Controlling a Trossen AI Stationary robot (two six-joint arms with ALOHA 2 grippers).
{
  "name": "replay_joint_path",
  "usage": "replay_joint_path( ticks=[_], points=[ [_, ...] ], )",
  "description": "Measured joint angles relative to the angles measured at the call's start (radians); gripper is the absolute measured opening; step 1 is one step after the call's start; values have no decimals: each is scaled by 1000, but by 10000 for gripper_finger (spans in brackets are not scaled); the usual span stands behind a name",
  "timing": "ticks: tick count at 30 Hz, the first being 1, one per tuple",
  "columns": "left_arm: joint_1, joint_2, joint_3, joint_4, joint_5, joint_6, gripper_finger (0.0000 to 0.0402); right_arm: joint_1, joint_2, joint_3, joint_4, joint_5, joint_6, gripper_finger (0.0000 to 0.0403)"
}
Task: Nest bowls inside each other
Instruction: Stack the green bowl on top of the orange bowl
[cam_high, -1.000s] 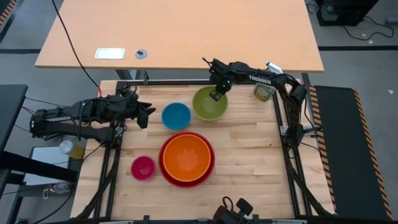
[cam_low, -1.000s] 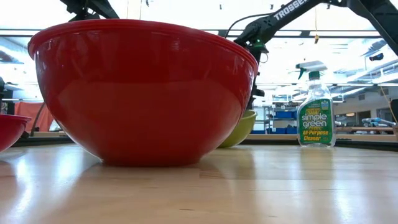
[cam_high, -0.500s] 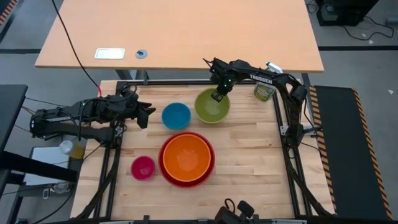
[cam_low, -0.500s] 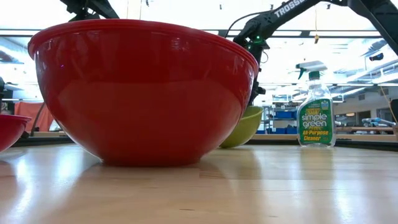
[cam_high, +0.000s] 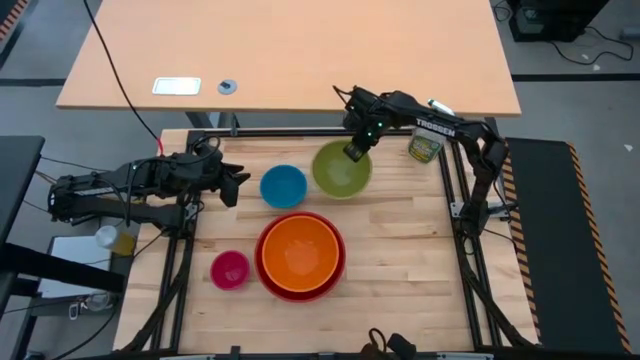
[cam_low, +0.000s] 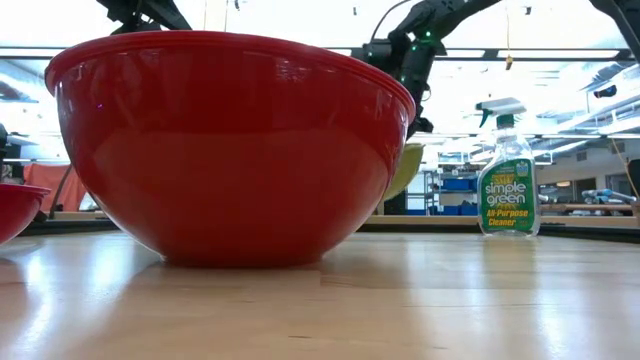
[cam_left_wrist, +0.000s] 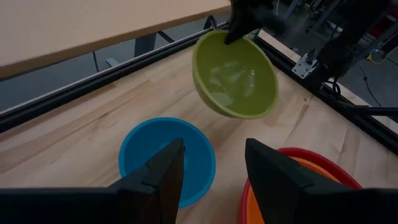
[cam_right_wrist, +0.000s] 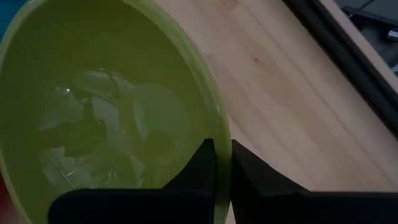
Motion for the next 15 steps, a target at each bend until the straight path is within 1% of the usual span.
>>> replay_joint_path(
  ticks=[3, 15],
  points=[
    [0, 0, 0, 0, 0, 0, 174, 23, -25, 0, 2, -20, 29, 29],
    [0, 0, 0, 0, 0, 0, 174, 171, -68, 1, 2, -28, 148, 30]
  ],
)
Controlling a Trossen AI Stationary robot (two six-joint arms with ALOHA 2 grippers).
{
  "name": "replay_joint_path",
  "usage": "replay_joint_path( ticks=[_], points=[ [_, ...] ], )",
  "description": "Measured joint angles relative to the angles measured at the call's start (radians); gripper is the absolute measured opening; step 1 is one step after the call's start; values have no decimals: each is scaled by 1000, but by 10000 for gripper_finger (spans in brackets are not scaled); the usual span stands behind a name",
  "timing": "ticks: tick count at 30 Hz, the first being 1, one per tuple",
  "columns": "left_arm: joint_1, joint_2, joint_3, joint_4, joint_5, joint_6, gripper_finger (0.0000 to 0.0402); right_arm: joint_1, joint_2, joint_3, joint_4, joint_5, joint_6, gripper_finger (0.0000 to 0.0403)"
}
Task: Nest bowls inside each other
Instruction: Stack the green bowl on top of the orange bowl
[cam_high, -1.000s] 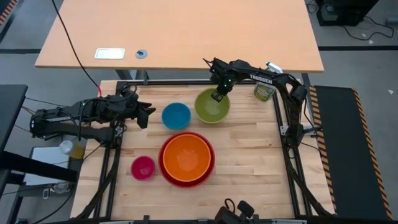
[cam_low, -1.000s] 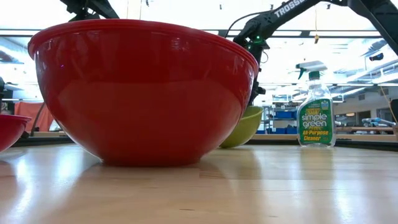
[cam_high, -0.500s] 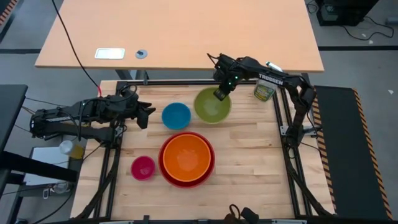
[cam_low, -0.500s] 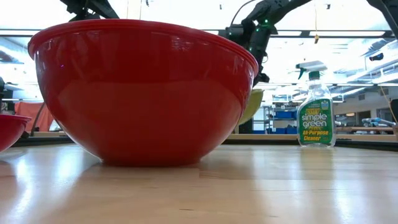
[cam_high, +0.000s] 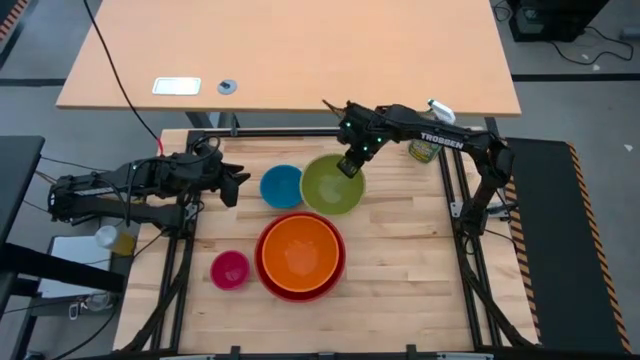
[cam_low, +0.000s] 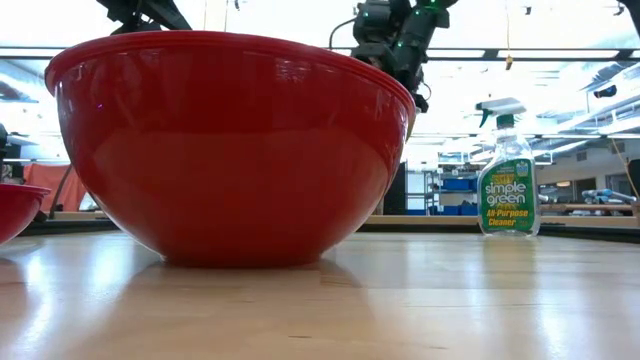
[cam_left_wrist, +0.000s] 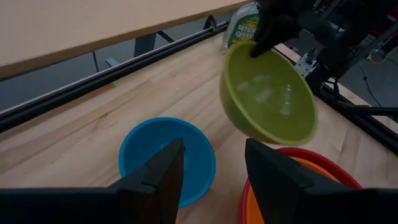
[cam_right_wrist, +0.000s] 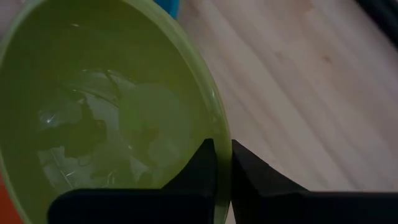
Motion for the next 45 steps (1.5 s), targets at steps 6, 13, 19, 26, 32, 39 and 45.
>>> replay_joint_path(
  ticks=[6, 13, 19, 26, 32, 39, 45],
  points=[
    [0, 0, 0, 0, 0, 3, 174, 74, -22, 0, 6, -10, 66, 32],
    [0, 0, 0, 0, 2, 24, 174, 172, -50, 0, 45, 3, 187, 32],
    [0, 0, 0, 0, 2, 26, 174, 318, -45, 0, 93, 148, 306, 33],
    [0, 0, 0, 2, 2, 33, 174, 465, -28, 1, 178, 300, 335, 33],
    [0, 0, 0, 32, 2, 59, 174, 544, 105, 92, 185, 288, 377, 33],
    [0, 0, 0, 39, 2, 60, 174, 590, 317, 384, -43, 426, 313, 33],
    [0, 0, 0, 39, 2, 60, 174, 603, 400, 468, -151, 500, 271, 36]
  ],
)
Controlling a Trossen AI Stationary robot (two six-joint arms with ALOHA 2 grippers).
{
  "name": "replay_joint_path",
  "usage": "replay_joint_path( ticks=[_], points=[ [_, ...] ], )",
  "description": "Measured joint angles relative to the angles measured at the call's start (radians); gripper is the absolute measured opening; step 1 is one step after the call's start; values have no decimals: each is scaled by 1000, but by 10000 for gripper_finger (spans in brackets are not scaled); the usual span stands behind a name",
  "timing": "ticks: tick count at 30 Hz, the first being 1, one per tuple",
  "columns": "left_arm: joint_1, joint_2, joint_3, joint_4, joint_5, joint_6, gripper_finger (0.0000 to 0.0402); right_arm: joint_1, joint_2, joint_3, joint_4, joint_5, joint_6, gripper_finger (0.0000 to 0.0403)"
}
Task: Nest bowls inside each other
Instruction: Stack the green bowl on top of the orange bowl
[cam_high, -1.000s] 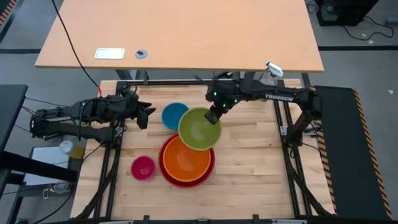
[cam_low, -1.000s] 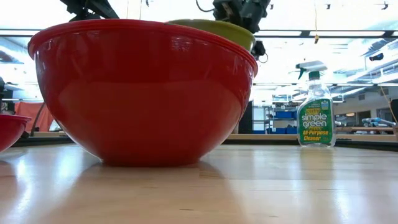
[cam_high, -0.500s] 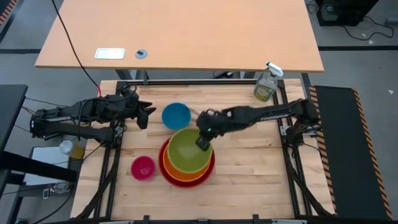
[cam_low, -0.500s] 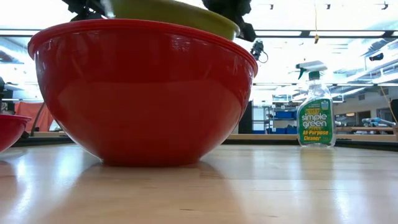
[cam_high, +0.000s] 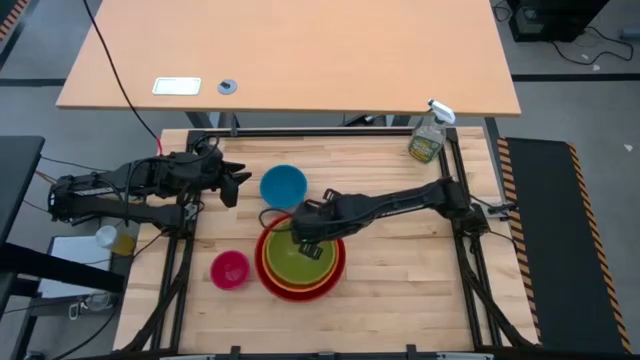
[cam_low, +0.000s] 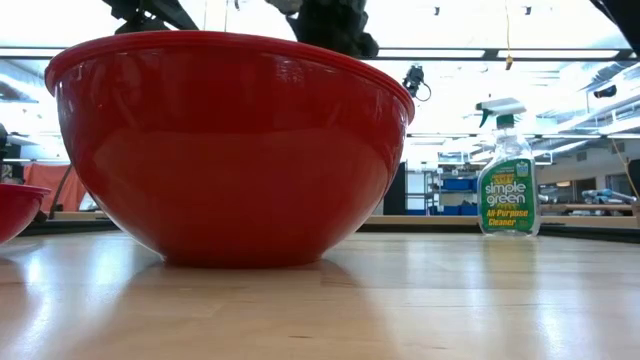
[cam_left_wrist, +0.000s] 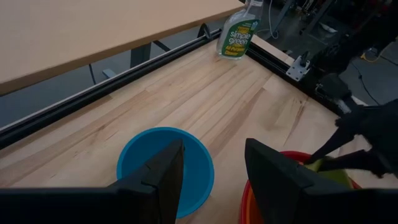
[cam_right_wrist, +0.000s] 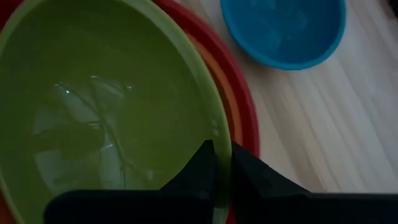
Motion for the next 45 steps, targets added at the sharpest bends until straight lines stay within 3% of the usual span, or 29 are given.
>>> replay_joint_path(
  ticks=[9, 19, 28, 37, 45],
  points=[
    [0, 0, 0, 0, 0, 7, 174, -16, -1, -45, 19, 12, -17, 40],
    [0, 0, 0, 0, 0, 19, 174, -40, -2, -168, 108, -70, -30, 41],
    [0, 0, 0, 0, 0, 19, 174, -64, -2, -182, 149, -120, -73, 49],
    [0, 0, 0, 0, 0, 19, 174, -94, -2, -182, 167, -236, -77, 134],
    [0, 0, 0, 0, 0, 19, 174, -96, -3, -182, 167, -247, -67, 205]
  ],
)
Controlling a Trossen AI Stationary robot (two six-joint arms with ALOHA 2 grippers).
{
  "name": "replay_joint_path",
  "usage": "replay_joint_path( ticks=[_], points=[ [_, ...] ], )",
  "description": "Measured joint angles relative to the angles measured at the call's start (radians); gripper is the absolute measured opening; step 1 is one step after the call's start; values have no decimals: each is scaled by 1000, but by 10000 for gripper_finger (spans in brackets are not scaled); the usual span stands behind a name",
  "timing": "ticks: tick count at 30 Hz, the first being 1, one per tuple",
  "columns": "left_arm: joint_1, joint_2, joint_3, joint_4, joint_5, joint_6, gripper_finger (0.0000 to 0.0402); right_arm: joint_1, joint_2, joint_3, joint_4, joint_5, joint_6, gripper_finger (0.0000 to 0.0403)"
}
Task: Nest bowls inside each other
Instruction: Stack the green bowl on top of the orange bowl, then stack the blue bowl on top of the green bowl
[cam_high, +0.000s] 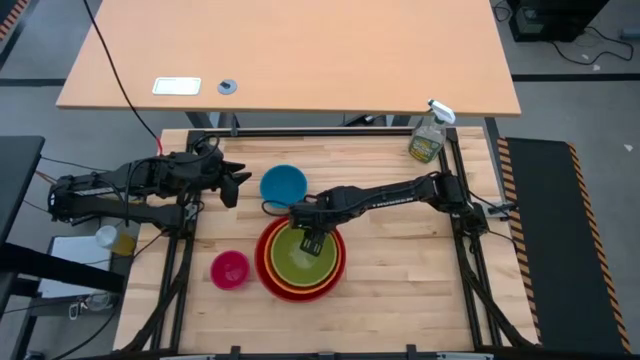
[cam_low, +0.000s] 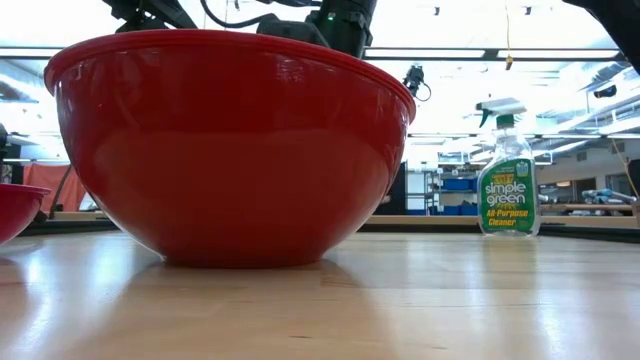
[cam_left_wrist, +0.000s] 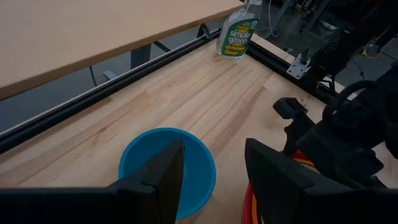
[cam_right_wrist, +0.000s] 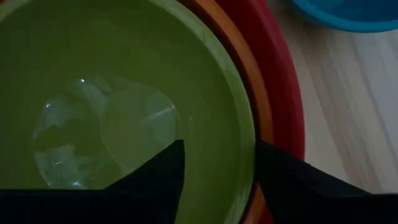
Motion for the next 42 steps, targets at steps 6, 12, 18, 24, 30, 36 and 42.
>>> replay_joint_path(
  ticks=[6, 12, 18, 24, 30, 36, 42],
  points=[
    [0, 0, 0, 0, 0, 0, 174, 0, 0, 47, -83, -31, -3, 228],
    [0, 0, 0, 0, 0, 4, 174, -8, -2, 157, -184, -9, -16, 240],
    [0, 0, 0, 0, 0, 14, 174, -24, -9, 244, -279, 65, 39, 246],
    [0, 12, 0, -5, 3, -8, 174, -85, -16, 200, -175, 18, -1, 241],
    [49, 76, -95, -30, 176, -24, 172, -130, -61, 140, -171, 49, -14, 232],
    [276, 212, -204, 41, 395, -182, 168, -148, -152, 122, -159, 152, -59, 229],
    [472, 397, -214, 69, 476, -213, 167, -142, -206, 122, -100, 162, -63, 229]
  ],
)
